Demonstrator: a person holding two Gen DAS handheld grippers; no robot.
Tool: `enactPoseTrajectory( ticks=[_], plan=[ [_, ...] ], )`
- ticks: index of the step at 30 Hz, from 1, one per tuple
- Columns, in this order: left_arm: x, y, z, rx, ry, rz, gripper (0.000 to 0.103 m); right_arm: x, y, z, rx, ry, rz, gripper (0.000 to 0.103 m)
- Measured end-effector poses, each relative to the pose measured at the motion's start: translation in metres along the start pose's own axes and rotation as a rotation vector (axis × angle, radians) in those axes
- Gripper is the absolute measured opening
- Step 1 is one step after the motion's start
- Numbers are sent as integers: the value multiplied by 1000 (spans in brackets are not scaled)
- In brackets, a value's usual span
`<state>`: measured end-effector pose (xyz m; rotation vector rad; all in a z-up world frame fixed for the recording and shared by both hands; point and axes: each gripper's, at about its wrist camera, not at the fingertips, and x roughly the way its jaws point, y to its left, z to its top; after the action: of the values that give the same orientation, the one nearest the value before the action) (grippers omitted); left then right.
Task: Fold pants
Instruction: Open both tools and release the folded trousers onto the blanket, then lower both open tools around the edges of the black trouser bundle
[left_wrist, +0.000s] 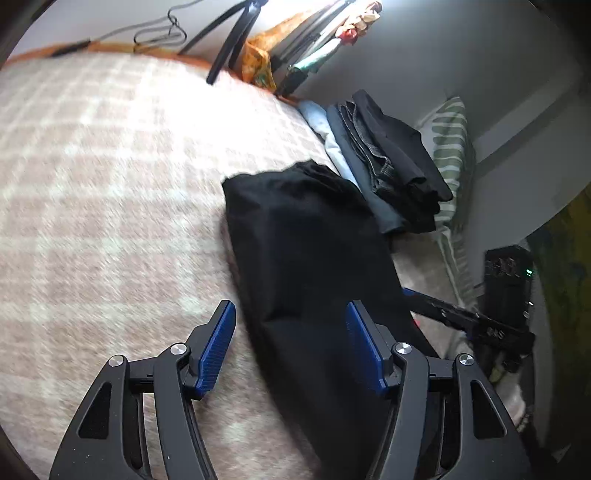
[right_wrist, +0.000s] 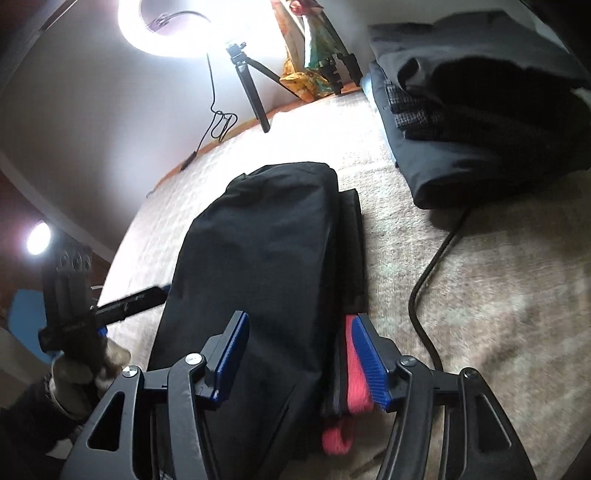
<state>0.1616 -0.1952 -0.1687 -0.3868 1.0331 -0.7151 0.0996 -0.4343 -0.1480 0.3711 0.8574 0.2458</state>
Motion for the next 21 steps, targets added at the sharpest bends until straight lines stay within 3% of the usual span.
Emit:
enactPoseTrajectory(
  ticks=[10,21],
  plan=[
    [15,-2,-5,13,42,-40,62,17,-26,13,84,0,139,68],
    [21,-3,-3,22,27,-81,57,23,-32,14,78,13,202,70]
  ],
)
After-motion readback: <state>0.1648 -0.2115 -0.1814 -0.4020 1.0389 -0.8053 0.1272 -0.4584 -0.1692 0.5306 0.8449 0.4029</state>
